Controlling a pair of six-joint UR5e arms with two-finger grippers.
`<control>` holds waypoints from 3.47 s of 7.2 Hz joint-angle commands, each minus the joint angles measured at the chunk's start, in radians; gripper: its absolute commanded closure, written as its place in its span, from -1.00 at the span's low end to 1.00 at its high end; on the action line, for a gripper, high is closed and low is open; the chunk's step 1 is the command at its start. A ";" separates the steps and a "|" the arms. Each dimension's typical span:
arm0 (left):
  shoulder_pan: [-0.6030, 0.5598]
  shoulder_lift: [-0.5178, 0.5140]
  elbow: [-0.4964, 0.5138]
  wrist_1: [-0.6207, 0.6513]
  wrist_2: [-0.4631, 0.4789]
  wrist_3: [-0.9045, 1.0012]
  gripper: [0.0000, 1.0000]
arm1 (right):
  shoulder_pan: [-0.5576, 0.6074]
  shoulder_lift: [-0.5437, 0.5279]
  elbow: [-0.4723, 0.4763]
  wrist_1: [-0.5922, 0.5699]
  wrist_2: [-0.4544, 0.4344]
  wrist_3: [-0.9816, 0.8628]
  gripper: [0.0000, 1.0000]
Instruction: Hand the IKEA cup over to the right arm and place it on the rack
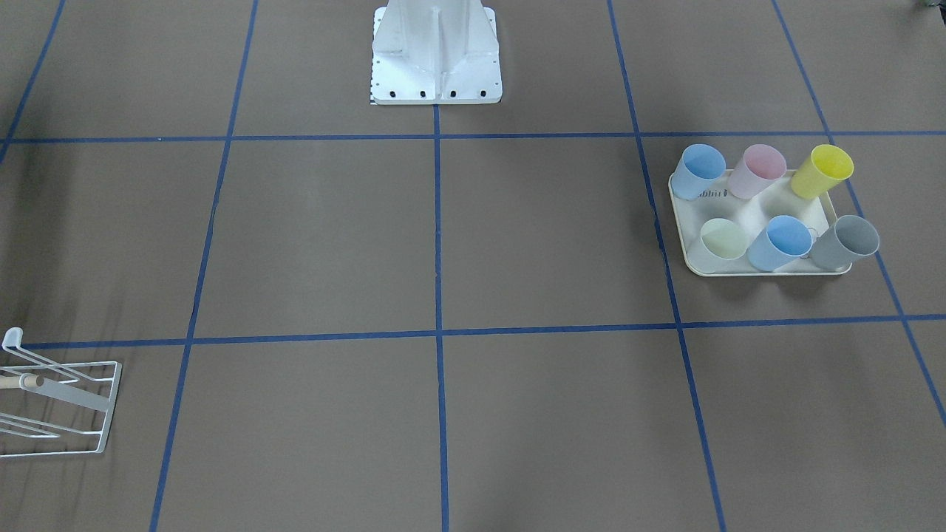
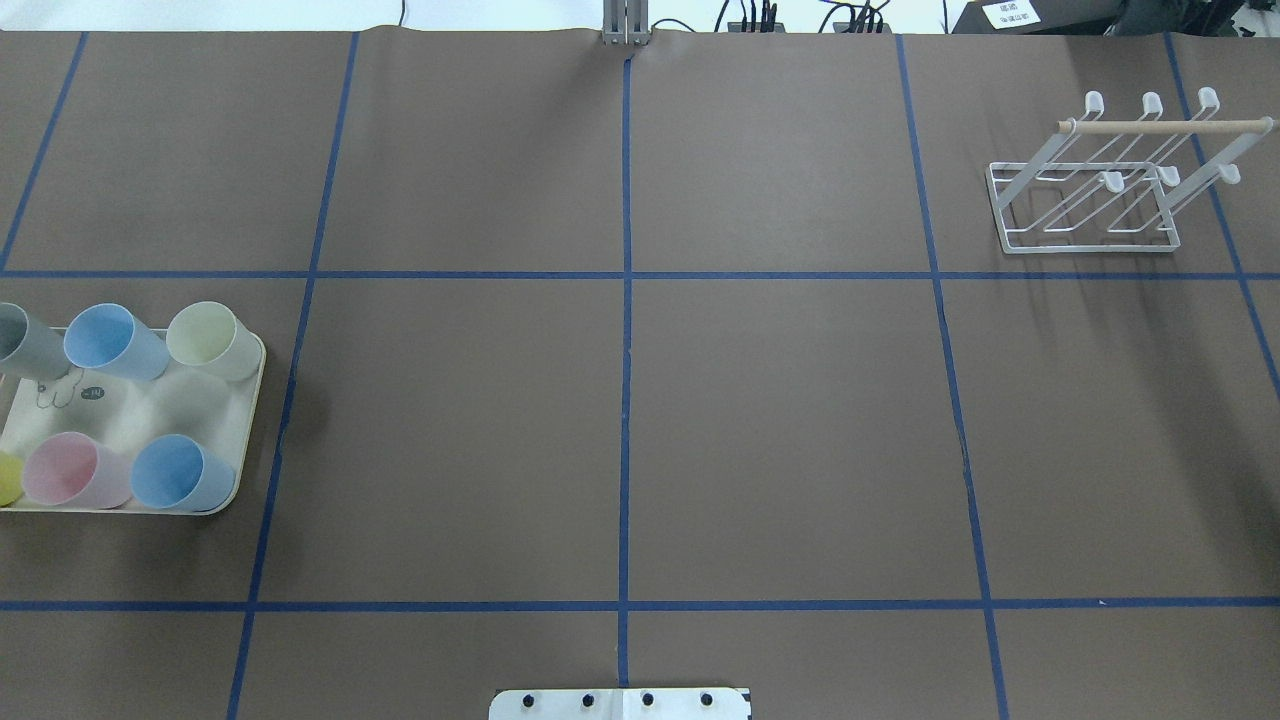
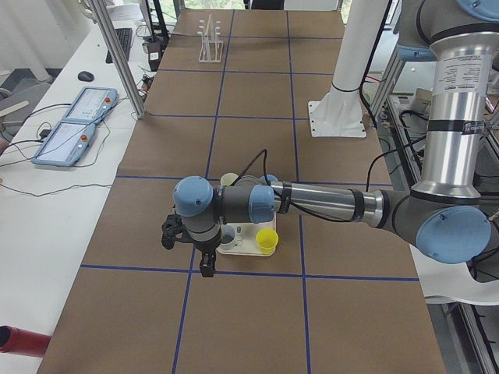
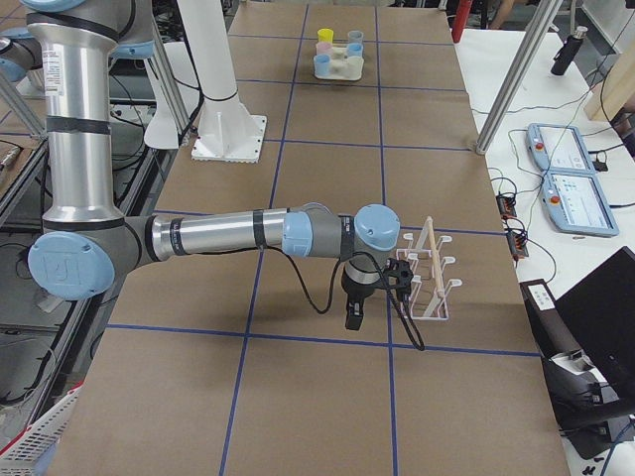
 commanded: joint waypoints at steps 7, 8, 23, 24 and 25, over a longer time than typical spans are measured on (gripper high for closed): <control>0.113 0.054 -0.100 -0.059 -0.012 -0.153 -1.00 | 0.000 -0.005 -0.024 0.000 0.142 0.009 -0.99; 0.197 0.069 -0.102 -0.069 -0.012 -0.163 -1.00 | 0.000 -0.014 -0.015 0.005 0.156 0.006 -0.99; 0.342 -0.031 0.205 -0.254 -0.018 -0.225 1.00 | -0.043 -0.015 -0.038 0.121 0.161 0.011 -0.99; 0.341 -0.031 0.155 -0.241 -0.015 -0.225 1.00 | -0.045 -0.012 -0.038 0.121 0.163 0.011 -0.99; 0.293 -0.031 0.103 -0.195 -0.015 -0.222 1.00 | -0.045 -0.008 -0.027 0.123 0.163 0.011 -0.99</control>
